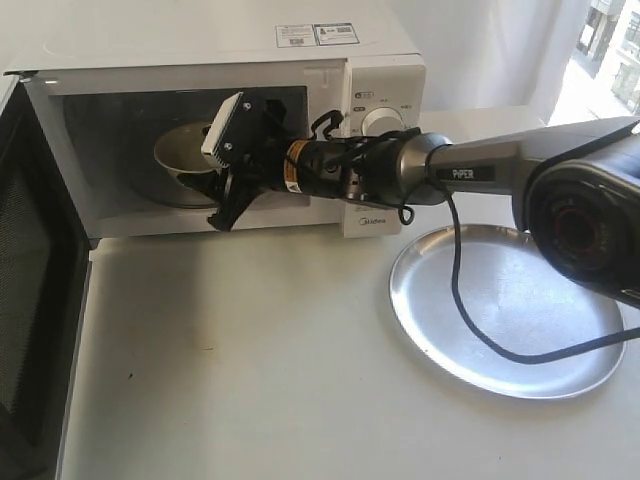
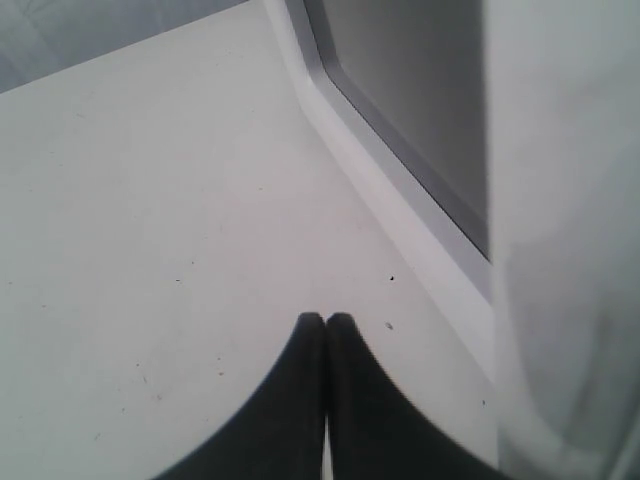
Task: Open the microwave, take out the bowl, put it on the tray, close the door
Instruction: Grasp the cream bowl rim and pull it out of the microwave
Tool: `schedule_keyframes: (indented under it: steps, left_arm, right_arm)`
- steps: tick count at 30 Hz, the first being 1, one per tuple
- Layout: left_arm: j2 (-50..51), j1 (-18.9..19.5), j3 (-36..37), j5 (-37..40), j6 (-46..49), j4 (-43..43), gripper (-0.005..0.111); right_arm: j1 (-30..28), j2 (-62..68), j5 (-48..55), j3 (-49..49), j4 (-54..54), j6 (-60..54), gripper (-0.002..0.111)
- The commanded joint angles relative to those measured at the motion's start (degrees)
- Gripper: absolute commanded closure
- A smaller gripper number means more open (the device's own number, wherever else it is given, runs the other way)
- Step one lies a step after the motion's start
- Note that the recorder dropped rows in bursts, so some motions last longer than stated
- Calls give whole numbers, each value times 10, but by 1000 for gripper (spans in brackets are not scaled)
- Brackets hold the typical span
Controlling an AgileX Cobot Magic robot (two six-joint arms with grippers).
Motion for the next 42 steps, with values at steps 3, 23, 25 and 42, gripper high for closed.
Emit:
schedule_keyframes:
  steps: [3,23,25,42]
  left_arm:
    - [-1,-2,-2,0,-2,-2,107]
    - [-1,-2,-2,0,-2,-2,107]
    - [-1,-2,-2,0,-2,-2,107]
    - [-1,-2,-2,0,-2,-2,107]
  right_arm:
    - [0,29,12,-26,8,-7,40]
    - [10,58,141,-63,2,-26,61]
    - [10,58,152,-65,2,-26,63]
    - [46,-34,-163,-65,-396,312,108]
